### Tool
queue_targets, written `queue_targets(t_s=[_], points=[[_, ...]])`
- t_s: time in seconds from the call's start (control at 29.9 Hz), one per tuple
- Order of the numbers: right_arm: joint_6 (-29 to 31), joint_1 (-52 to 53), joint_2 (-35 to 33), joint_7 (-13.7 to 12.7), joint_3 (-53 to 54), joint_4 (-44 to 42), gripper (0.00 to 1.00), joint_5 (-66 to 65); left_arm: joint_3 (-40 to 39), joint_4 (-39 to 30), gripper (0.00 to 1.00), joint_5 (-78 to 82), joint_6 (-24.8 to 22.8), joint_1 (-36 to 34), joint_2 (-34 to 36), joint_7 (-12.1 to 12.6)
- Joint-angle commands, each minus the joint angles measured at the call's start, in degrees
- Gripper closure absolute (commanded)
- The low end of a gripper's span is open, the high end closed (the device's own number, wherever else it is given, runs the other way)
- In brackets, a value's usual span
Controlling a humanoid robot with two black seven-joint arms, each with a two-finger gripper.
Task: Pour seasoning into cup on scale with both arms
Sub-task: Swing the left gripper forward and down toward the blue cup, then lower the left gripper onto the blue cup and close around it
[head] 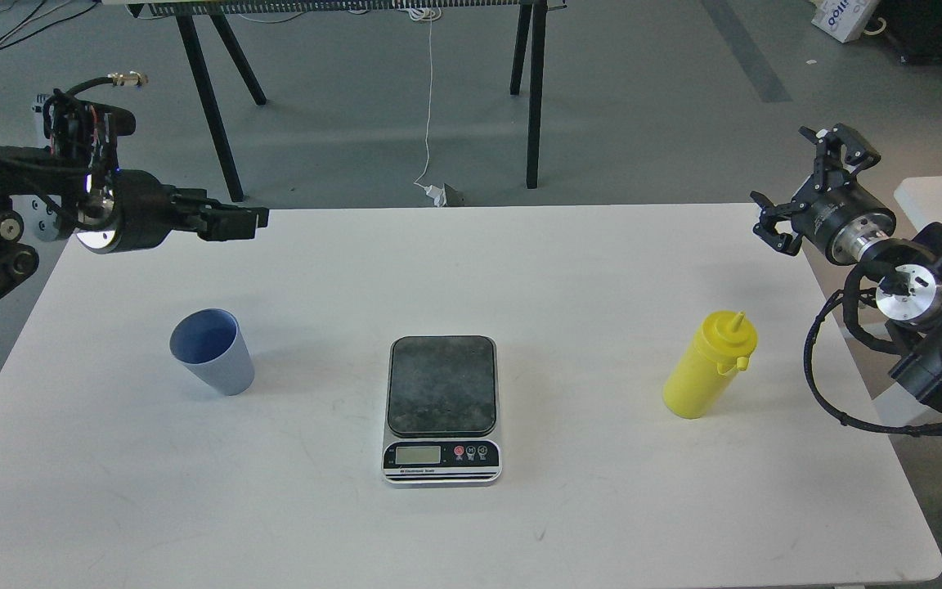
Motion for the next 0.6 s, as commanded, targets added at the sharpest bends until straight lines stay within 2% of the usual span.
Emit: queue_targets(t_s=[0.0, 0.07, 0.1, 0.27, 0.57], points=[[0.00, -0.18, 0.01, 0.00, 0.00, 0.00, 0.00, 0.00, 4.47, -0.16, 0.01, 6.62, 0.00, -2.97, -0.04, -5.17], [0.00, -0.53, -0.08, 0.00, 0.00, 0.00, 0.00, 0.00, 9.04, -0.16, 0.01, 8.99, 0.00, -6.31, -0.04, -10.61], [0.00, -0.53, 0.01, 0.00, 0.00, 0.00, 0.00, 0.00, 11.06, -0.16, 0.01, 9.70, 0.00, -7.80, -0.04, -12.10], [0.00, -0.88, 0.01, 0.00, 0.00, 0.00, 0.00, 0.00, 19.94, -0.07, 0.01, 11.64, 0.00, -13.44, -0.12, -12.10], [0.00, -1.41, -0.08, 0.00, 0.00, -0.08, 0.00, 0.00, 25.49, 1.33, 0.01, 20.16, 0.00, -13.53, -2.50, -12.10]])
